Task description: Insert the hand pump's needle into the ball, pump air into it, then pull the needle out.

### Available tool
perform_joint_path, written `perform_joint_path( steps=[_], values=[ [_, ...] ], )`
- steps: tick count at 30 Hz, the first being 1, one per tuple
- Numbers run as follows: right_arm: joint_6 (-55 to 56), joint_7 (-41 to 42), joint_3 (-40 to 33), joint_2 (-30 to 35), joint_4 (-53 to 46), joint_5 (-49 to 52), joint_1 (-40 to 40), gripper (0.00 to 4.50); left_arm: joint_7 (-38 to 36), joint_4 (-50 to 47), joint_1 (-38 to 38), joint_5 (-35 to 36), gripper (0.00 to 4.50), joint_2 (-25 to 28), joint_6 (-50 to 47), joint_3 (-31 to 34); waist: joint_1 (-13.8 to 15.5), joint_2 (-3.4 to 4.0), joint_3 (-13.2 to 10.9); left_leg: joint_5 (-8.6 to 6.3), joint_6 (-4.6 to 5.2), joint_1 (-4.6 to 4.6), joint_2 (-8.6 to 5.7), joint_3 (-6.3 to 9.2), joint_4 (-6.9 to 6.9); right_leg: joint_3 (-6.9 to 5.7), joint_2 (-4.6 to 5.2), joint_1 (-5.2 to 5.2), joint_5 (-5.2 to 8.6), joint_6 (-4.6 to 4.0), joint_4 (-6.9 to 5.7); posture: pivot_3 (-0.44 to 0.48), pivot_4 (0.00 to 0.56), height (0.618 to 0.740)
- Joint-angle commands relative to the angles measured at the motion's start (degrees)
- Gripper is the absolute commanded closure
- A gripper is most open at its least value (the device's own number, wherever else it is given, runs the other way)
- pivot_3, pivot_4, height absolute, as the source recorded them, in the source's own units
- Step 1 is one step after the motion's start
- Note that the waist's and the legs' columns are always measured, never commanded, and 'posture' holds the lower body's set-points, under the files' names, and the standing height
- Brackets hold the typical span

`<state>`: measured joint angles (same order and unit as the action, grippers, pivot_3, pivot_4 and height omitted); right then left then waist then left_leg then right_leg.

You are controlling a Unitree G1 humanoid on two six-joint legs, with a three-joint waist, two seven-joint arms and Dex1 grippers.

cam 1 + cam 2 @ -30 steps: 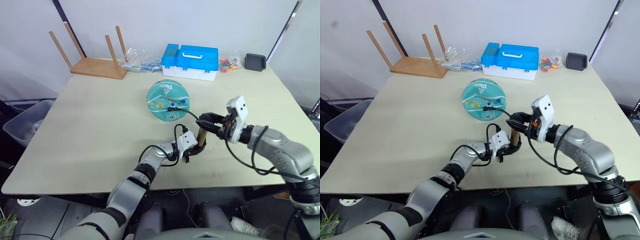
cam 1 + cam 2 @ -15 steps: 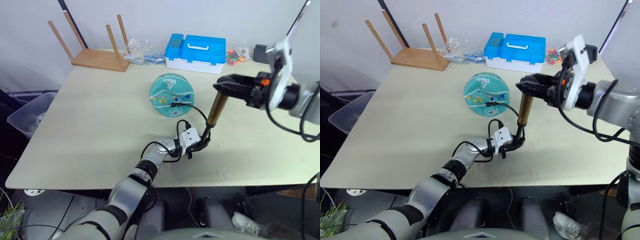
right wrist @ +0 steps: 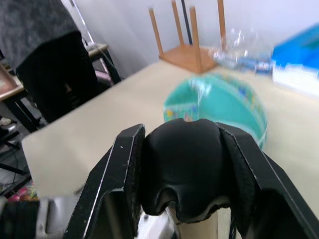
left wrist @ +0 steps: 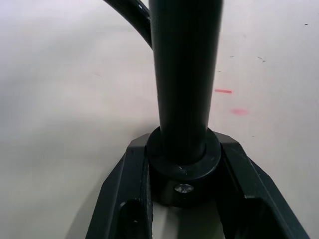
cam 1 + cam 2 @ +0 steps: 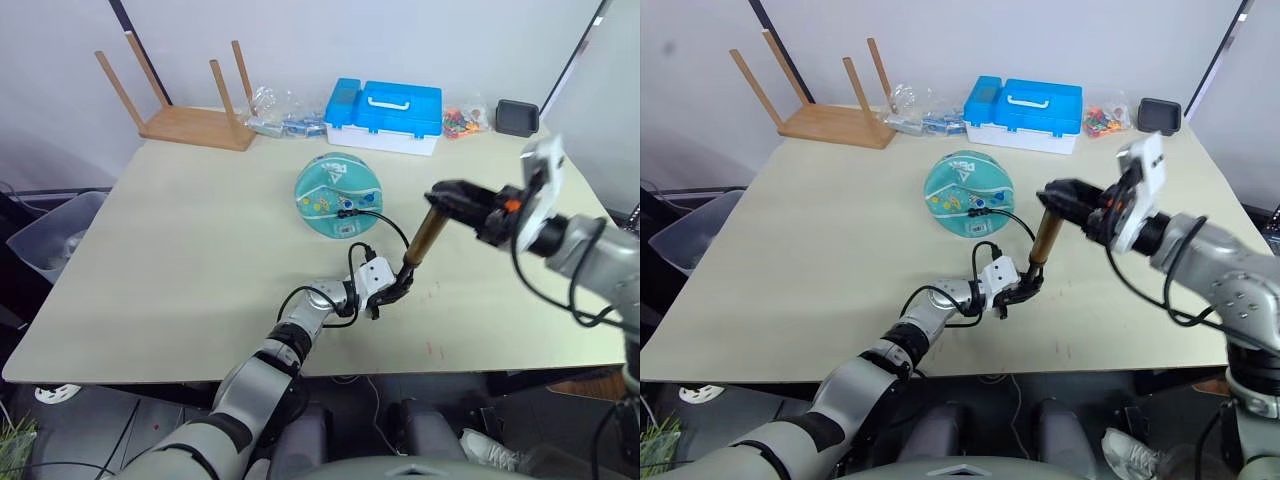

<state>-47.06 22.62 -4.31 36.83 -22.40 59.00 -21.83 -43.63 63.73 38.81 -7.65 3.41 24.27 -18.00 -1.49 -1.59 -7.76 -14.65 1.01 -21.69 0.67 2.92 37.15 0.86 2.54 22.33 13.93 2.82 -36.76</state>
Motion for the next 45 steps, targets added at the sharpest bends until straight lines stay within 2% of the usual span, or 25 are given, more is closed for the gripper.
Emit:
perform_joint_path(
  steps=[1,5,9,12,16,19,22,25,30,37,40,45],
  values=[
    [1.07,1.47,10.13,-2.48,7.85,-11.52,6.29,2.86,-1.00,4.14,-3.15,-3.09,3.41,1.66,-2.63,-1.48,-0.11,-0.05,0.46,0.00,0.00,0.01,-0.04,-0.01,-0.06,0.01,-0.01,0.00,-0.02,0.03,0.00,0.000,0.150,0.740],
    [6.89,4.51,16.60,-5.78,15.25,-21.13,8.97,2.87,-0.89,4.03,-3.32,-3.25,3.41,1.51,-2.85,-1.58,-0.29,-0.17,0.81,0.00,0.00,0.19,-0.07,0.04,-0.16,-0.03,-0.07,-0.14,-0.02,0.05,0.02,0.000,0.150,0.740],
    [7.82,5.01,14.24,-6.68,13.85,-22.54,8.15,2.87,-0.92,4.07,-3.34,-3.32,3.41,1.50,-2.99,-1.52,-0.47,-0.20,0.97,-0.01,-0.02,0.93,-0.04,0.04,-0.50,-0.05,-0.05,-0.67,0.20,-0.28,0.14,0.000,0.150,0.740],
    [5.55,4.87,9.84,-5.11,8.81,-19.74,5.45,2.87,-0.86,4.38,-3.23,-3.42,3.41,1.55,-3.07,-1.50,-0.36,-0.09,0.91,-0.01,-0.02,0.96,0.00,0.12,-0.64,-0.12,-0.04,-0.68,0.24,-0.31,0.14,0.000,0.150,0.740],
    [-1.35,4.21,2.55,0.25,1.36,-13.74,-1.31,2.87,-0.70,4.87,-3.09,-3.58,3.41,1.50,-3.18,-1.51,-0.16,0.30,0.35,0.00,-0.03,0.83,-0.07,0.12,-0.65,-0.13,0.06,-0.63,0.20,-0.25,0.14,0.000,0.150,0.740],
    [-7.43,1.99,-3.99,3.35,-1.86,-5.60,-7.93,2.87,-0.62,5.18,-3.17,-3.73,3.41,1.47,-3.12,-1.65,0.48,0.46,-0.22,0.00,-0.03,0.62,-0.16,0.11,-0.62,-0.13,0.19,-0.47,0.18,-0.16,0.15,0.000,0.150,0.740],
    [-12.33,-1.28,-9.65,5.45,-2.11,3.42,-14.01,2.87,-0.77,5.40,-3.24,-3.69,3.41,1.47,-2.99,-1.67,0.91,0.59,-0.37,0.02,-0.03,-0.18,-0.32,0.18,-0.51,-0.13,0.20,0.26,0.05,-0.01,0.10,0.000,0.150,0.740],
    [-16.63,-5.76,-15.18,9.70,0.62,14.68,-21.36,2.87,-1.31,5.49,-3.43,-3.06,3.41,1.40,-3.23,-1.13,1.16,0.67,-0.74,0.02,-0.02,-0.44,-0.38,0.28,-0.41,-0.19,0.29,0.38,-0.09,-0.24,0.08,0.000,0.150,0.740],
    [-20.02,-10.95,-15.75,14.81,3.35,22.04,-26.53,2.87,-1.62,5.38,-3.31,-2.96,3.41,1.54,-3.07,-1.18,1.09,0.51,-0.94,0.01,-0.01,-0.53,-0.36,0.30,-0.36,-0.27,0.37,0.41,-0.09,-0.23,0.13,0.000,0.150,0.740],
    [-18.23,-12.86,-10.31,9.03,1.04,20.43,-16.79,2.87,-1.75,5.08,-3.30,-2.87,3.41,1.36,-3.15,-1.11,0.81,0.38,-0.85,0.01,-0.01,-0.50,-0.33,0.32,-0.30,-0.29,0.26,0.32,-0.08,-0.22,0.12,0.000,0.150,0.740],
    [-13.37,-7.85,-1.25,7.60,-0.07,7.57,-6.90,2.87,-1.76,4.72,-3.62,-2.68,3.41,1.24,-3.29,-1.00,0.69,0.11,-0.48,0.01,-0.01,-0.38,-0.32,0.33,-0.30,-0.30,0.20,0.24,-0.03,-0.16,0.08,0.000,0.150,0.740],
    [-4.60,-1.57,9.80,4.83,4.65,-7.04,1.16,2.87,-1.57,4.32,-3.80,-2.46,3.41,1.08,-3.55,-0.81,0.43,0.05,-0.07,0.01,0.00,-0.01,-0.23,0.26,-0.37,-0.26,0.12,0.00,0.10,0.05,0.08,0.000,0.150,0.740]
  ],
)
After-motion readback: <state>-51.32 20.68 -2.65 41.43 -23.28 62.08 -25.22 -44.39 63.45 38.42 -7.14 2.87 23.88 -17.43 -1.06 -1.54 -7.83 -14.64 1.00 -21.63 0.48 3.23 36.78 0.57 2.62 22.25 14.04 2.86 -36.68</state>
